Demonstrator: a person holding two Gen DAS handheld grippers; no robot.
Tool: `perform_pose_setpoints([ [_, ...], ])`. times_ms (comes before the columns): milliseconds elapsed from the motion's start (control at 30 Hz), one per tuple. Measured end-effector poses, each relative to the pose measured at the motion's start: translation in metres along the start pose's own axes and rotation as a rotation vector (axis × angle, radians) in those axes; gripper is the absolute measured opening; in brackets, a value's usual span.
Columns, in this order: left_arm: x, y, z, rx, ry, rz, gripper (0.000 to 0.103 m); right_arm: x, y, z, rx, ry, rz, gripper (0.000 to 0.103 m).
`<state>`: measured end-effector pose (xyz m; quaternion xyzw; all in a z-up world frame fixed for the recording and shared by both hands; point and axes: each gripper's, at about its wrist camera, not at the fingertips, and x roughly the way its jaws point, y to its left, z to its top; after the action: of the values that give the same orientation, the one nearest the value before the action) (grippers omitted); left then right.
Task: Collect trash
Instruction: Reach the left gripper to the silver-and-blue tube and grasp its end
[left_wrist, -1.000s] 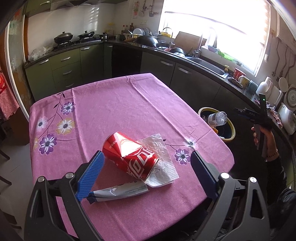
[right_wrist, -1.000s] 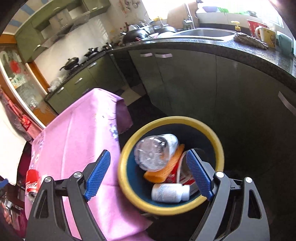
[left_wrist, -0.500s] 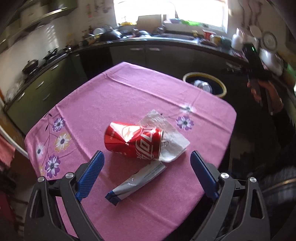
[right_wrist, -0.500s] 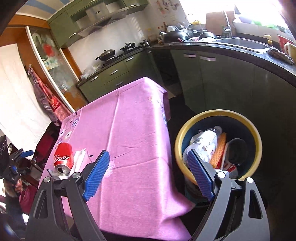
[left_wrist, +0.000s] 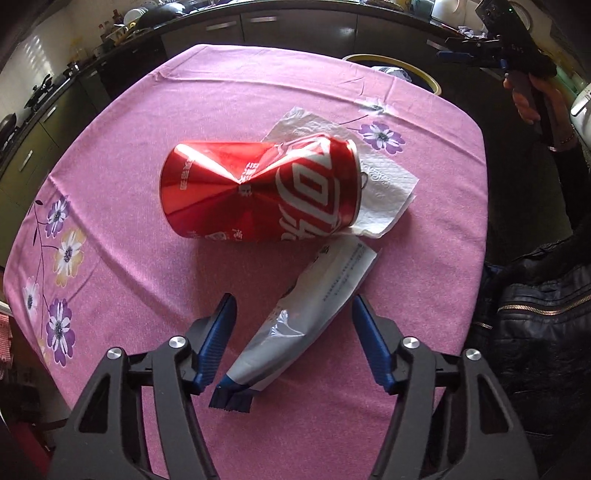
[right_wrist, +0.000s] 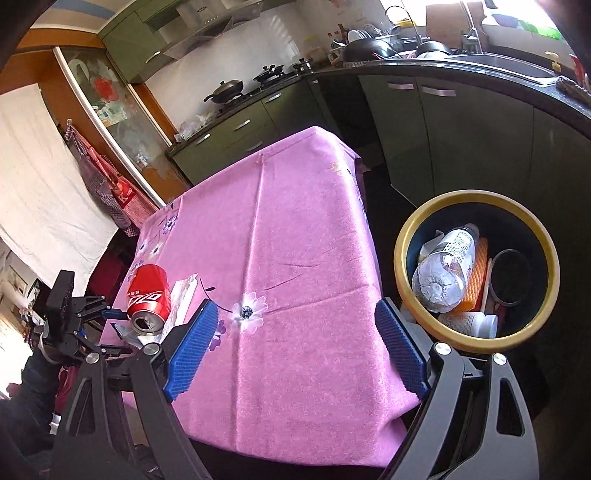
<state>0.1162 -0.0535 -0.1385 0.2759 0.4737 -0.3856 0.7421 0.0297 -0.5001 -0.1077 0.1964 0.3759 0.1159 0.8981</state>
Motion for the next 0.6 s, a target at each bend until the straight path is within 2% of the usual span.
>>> perform_pose_setpoints([
  [33, 0.000, 0.002, -0.002, -0.005, 0.002, -0.009, 0.053, 0.001, 0.002, 0.000, -0.002, 0.002, 0.004, 0.086],
  [200, -0.001, 0.001, -0.008, -0.009, -0.002, -0.013, 0.047, 0.005, 0.011, 0.003, -0.017, 0.016, 0.021, 0.086],
  [333, -0.003, -0.005, -0.012, -0.015, -0.008, -0.020, 0.039, 0.007, 0.016, 0.004, -0.028, 0.017, 0.032, 0.086],
  [600, -0.003, -0.020, -0.014, -0.058, -0.019, 0.041, 0.033, 0.005, 0.017, 0.002, -0.025, 0.011, 0.043, 0.086],
])
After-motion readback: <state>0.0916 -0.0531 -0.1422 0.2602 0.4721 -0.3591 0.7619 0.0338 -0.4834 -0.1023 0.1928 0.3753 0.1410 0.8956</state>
